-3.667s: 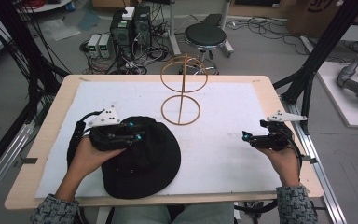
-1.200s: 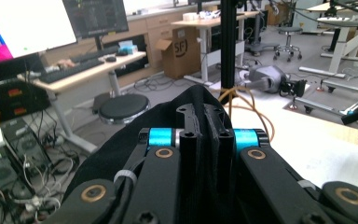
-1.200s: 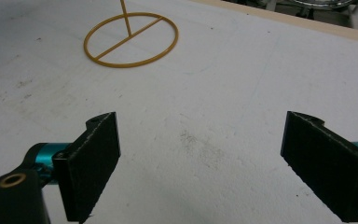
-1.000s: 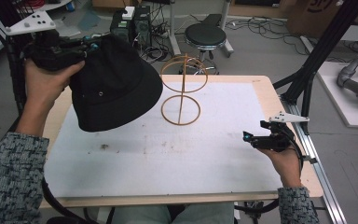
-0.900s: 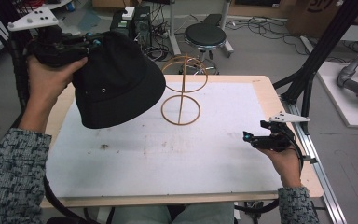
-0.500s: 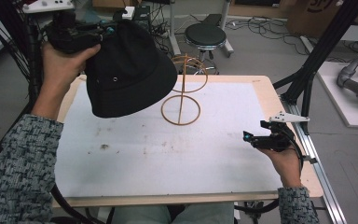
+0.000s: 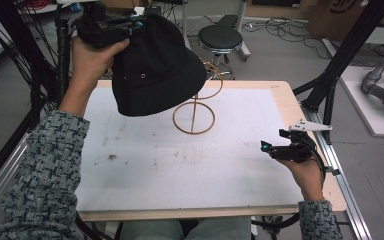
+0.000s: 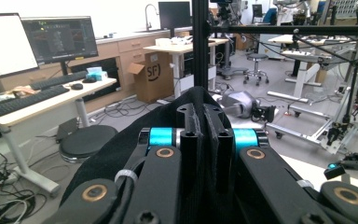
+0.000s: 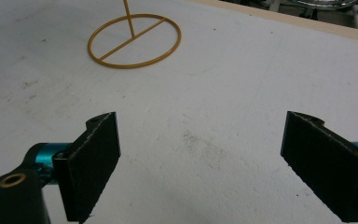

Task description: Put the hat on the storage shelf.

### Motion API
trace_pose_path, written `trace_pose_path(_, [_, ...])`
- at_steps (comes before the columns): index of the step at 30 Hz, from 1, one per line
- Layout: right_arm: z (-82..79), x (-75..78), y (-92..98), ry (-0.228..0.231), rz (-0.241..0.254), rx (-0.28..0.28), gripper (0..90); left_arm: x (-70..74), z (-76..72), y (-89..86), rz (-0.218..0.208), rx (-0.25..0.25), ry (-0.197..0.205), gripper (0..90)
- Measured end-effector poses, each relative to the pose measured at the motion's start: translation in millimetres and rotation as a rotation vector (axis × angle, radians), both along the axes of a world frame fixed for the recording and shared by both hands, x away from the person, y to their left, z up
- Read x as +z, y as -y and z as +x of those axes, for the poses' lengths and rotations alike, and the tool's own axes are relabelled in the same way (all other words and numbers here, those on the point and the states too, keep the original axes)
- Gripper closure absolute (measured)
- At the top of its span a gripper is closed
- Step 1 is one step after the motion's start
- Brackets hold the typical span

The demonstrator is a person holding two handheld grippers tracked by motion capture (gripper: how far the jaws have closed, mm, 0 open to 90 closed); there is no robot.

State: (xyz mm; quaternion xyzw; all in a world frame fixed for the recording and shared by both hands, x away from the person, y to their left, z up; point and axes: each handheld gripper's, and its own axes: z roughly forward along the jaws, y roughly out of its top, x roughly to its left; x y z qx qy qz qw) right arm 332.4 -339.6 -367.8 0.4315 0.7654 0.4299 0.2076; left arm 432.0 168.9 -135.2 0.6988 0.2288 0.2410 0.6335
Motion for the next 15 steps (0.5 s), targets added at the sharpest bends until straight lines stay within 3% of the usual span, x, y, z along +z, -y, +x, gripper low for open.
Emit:
trace_pose_path(8, [0.2, -0.5, 0.5, 0.003, -0.001, 0.003, 11.5, -6.8, 11.4, 24.0, 0.017, -0.018, 0.001, 85.7])
trace_pose_path(11, [0.1, -0.5, 0.1, -0.001, 0.000, 0.002, 11.5, -11.9, 17.3, 31.8, 0.041, -0.020, -0.006, 85.7])
trace_pose_path(15, [0.1, -0.5, 0.0, -0.003, 0.000, 0.003, 11.5, -20.4, 25.0, 42.4, 0.040, -0.027, -0.027, 85.7])
